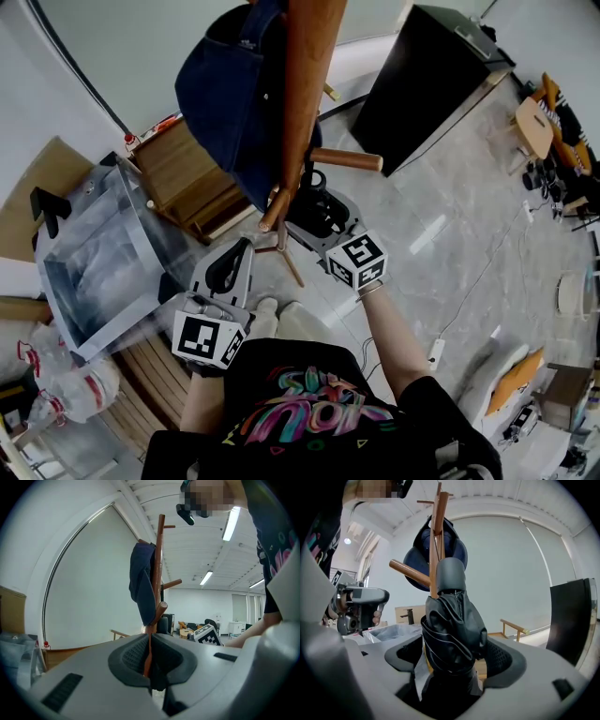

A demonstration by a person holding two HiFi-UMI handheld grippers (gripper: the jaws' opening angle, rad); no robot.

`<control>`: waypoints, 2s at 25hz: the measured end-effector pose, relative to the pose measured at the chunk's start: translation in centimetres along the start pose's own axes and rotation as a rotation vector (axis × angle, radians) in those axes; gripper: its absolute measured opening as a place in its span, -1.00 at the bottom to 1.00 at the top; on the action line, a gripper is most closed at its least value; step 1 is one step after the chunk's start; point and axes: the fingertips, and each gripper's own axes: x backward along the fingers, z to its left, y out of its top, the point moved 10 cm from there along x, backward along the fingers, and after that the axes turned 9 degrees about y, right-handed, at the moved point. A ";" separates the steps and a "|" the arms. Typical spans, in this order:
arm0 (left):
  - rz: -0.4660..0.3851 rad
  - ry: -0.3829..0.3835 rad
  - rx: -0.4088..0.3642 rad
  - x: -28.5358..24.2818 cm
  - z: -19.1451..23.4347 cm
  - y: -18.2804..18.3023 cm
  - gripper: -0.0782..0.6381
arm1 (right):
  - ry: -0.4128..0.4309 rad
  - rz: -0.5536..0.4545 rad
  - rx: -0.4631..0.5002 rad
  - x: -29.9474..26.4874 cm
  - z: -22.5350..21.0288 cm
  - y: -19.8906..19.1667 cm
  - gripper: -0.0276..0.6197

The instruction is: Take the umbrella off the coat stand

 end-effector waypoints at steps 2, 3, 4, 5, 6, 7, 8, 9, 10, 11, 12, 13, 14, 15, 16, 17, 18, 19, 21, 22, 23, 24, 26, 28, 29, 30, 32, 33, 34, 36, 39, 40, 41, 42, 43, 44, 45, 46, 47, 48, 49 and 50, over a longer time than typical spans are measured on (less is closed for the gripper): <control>0.002 0.006 0.000 0.3 0.1 0.1 -0.69 | -0.016 0.005 0.010 -0.2 0.1 0.1 0.36; 0.003 0.008 0.000 0.4 0.1 0.1 -0.69 | -0.024 0.004 0.012 -0.1 0.1 0.1 0.26; 0.004 0.009 -0.001 0.4 0.1 0.2 -0.69 | -0.031 0.000 0.014 0.0 0.1 0.1 0.06; 0.004 0.010 -0.002 0.4 0.0 0.2 -0.69 | -0.036 -0.003 0.014 0.1 0.0 0.1 0.04; 0.003 0.010 -0.002 0.4 0.1 0.2 -0.69 | -0.042 -0.004 0.015 0.2 0.0 0.0 0.01; 0.003 0.010 -0.003 0.4 0.1 0.2 -0.69 | -0.047 -0.005 0.017 0.2 0.0 0.0 -0.02; 0.003 0.010 -0.003 0.4 0.2 0.2 -0.69 | -0.051 -0.004 0.020 0.2 0.0 0.0 -0.04; 0.003 0.011 -0.003 0.4 0.2 0.2 -0.69 | -0.052 -0.003 0.023 0.2 0.1 0.0 -0.07; 0.003 0.011 -0.002 0.4 0.3 0.2 -0.69 | -0.049 -0.002 0.027 0.2 0.2 0.1 -0.09; 0.003 0.011 -0.001 0.4 0.3 0.2 -0.69 | -0.046 -0.001 0.030 0.2 0.2 0.2 -0.11; 0.002 0.010 0.000 0.3 0.3 0.2 -0.69 | -0.043 -0.001 0.032 0.2 0.2 0.3 -0.12; 0.002 0.007 0.001 0.3 0.3 0.2 -0.69 | -0.041 -0.002 0.034 0.3 0.2 0.4 -0.13; 0.002 0.004 0.002 0.2 0.3 0.2 -0.69 | -0.042 -0.003 0.037 0.3 0.3 0.6 -0.13; 0.001 0.001 0.003 0.2 0.4 0.1 -0.69 | -0.042 -0.004 0.041 0.3 0.3 0.7 -0.14; 0.000 -0.003 0.003 0.2 0.4 0.2 -0.69 | -0.041 -0.005 0.045 0.4 0.4 0.9 -0.14; -0.001 -0.005 0.003 0.1 0.5 0.2 -0.69 | -0.039 -0.006 0.048 0.4 0.5 1.1 -0.14; -0.001 -0.009 0.003 0.1 0.5 0.2 -0.69 | -0.038 -0.007 0.050 0.4 0.6 1.3 -0.15; -0.002 -0.012 0.003 0.1 0.5 0.2 -0.69 | -0.038 -0.008 0.052 0.5 0.7 1.5 -0.15; -0.003 -0.022 0.001 -0.1 0.4 0.3 -0.69 | -0.045 -0.013 0.051 0.8 0.9 1.7 -0.15; -0.004 -0.028 0.000 -0.1 0.4 0.3 -0.69 | -0.049 -0.016 0.048 0.9 1.0 1.8 -0.15; -0.005 -0.033 -0.002 -0.1 0.3 0.3 -0.69 | -0.053 -0.020 0.043 1.1 1.1 1.9 -0.15; -0.006 -0.038 -0.002 -0.2 0.2 0.3 -0.69 | -0.055 -0.024 0.040 1.3 1.2 2.1 -0.15; -0.006 -0.049 -0.003 -0.2 0.2 0.3 -0.69 | -0.062 -0.027 0.038 1.6 1.4 2.4 -0.15; -0.007 -0.062 -0.004 -0.4 0.3 0.4 -0.69 | -0.070 -0.031 0.037 1.9 1.7 2.9 -0.15; -0.008 -0.069 -0.004 -0.5 0.2 0.5 -0.69 | -0.074 -0.036 0.037 2.1 1.8 3.1 -0.15; -0.009 -0.077 -0.005 -0.5 0.2 0.5 -0.69 | -0.080 -0.041 0.040 2.3 1.9 3.4 -0.15; -0.011 -0.093 -0.007 -0.6 -0.1 0.5 -0.69 | -0.092 -0.048 0.050 3.0 2.3 3.9 -0.15; -0.012 -0.100 -0.008 -0.6 -0.3 0.5 -0.69 | -0.098 -0.052 0.055 3.3 2.4 4.2 -0.15; -0.011 -0.108 -0.009 -0.6 -0.5 0.5 -0.69 | -0.104 -0.058 0.058 3.6 2.6 4.4 -0.15; -0.010 -0.125 -0.011 -0.7 -0.9 0.5 -0.69 | -0.116 -0.073 0.056 4.3 2.8 4.8 -0.16; -0.015 -0.152 -0.016 -0.9 -1.7 0.7 -0.69 | -0.139 -0.108 0.056 5.6 3.2 5.7 -0.16; -0.018 -0.162 -0.019 -1.1 -2.0 0.8 -0.69 | -0.147 -0.125 0.052 6.0 3.2 6.1 -0.16; -0.020 -0.172 -0.021 -1.2 -2.2 0.9 -0.69 | -0.154 -0.142 0.045 6.5 3.2 6.4 -0.16; -0.021 -0.182 -0.023 -1.3 -2.3 1.0 -0.69 | -0.161 -0.157 0.039 6.8 3.2 6.7 -0.16; -0.022 -0.191 -0.025 -1.4 -2.4 1.0 -0.69 | -0.170 -0.168 0.037 7.1 3.3 7.0 -0.16; -0.022 -0.201 -0.026 -1.5 -2.4 1.0 -0.69 | -0.179 -0.176 0.038 7.3 3.4 7.3 -0.16; -0.021 -0.210 -0.028 -1.5 -2.4 1.0 -0.69 | -0.190 -0.182 0.042 7.5 3.6 7.5 -0.16; -0.018 -0.219 -0.029 -1.6 -2.4 1.0 -0.69 | -0.201 -0.188 0.047 7.9 3.7 7.7 -0.16; -0.016 -0.229 -0.030 -1.6 -2.6 0.9 -0.69 | -0.212 -0.196 0.051 8.3 3.8 7.9 -0.16; -0.015 -0.241 -0.031 -1.8 -2.8 0.9 -0.69 | -0.225 -0.204 0.051 8.8 3.9 7.9 -0.16; -0.014 -0.254 -0.031 -1.9 -3.0 0.8 -0.69 | -0.239 -0.213 0.049 9.4 4.0 8.0 -0.16; -0.013 -0.270 -0.033 -2.2 -3.4 0.8 -0.69 | -0.253 -0.219 0.046 10.1 4.0 8.0 -0.16</control>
